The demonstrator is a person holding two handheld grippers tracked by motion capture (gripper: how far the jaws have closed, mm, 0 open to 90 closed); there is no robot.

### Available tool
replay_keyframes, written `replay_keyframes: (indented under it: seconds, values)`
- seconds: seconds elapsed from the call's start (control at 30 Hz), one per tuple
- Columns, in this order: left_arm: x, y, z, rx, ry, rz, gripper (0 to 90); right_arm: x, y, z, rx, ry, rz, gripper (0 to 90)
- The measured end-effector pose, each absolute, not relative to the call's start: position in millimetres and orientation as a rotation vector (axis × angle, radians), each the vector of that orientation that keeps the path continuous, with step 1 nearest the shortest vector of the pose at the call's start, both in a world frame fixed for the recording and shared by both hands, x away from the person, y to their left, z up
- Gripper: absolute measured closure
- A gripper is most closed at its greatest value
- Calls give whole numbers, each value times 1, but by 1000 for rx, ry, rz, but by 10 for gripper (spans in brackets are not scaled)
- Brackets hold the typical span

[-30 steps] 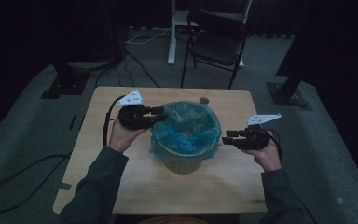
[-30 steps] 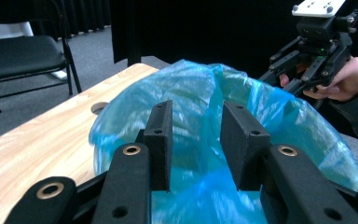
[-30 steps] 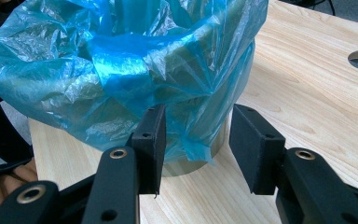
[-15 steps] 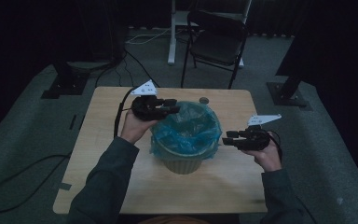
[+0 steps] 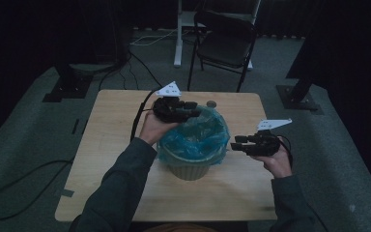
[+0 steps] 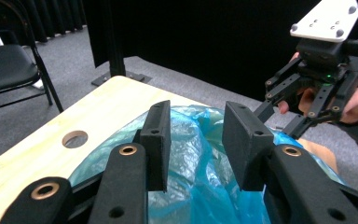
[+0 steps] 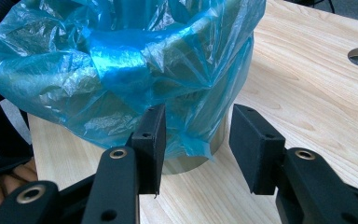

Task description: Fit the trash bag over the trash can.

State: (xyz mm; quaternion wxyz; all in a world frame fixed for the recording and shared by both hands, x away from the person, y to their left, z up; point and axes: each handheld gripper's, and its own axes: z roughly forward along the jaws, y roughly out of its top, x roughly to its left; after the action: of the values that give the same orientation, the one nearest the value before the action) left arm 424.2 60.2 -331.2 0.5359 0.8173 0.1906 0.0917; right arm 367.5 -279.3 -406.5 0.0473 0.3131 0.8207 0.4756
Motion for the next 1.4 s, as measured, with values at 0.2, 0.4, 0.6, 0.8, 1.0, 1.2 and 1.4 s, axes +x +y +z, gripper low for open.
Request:
replay_keyframes:
  seconds: [0.2,0.4,0.6,0.8,1.0,1.2,1.4]
  values:
    - [427,49,-332,1968,460,267,576,367,-280,-407,955,2503,1452,556]
    - [434,39,-339,2010,484,277,565,367,-280,-407,955,2502,1453,555]
    - [438,36,-341,2040,516,270,569,367,-281,-407,955,2501,1453,556]
    - [440,31,-342,2084,520,278,579,367,-280,-407,953,2503,1453,555]
    - [440,19,-337,2113,501,281,585,368,-280,-408,955,2505,1451,555]
    - [441,7,-344,2201,500,276,593,366,-282,-407,956,2499,1458,554]
    - [444,2,-350,2279,516,270,601,366,-284,-406,962,2491,1459,554]
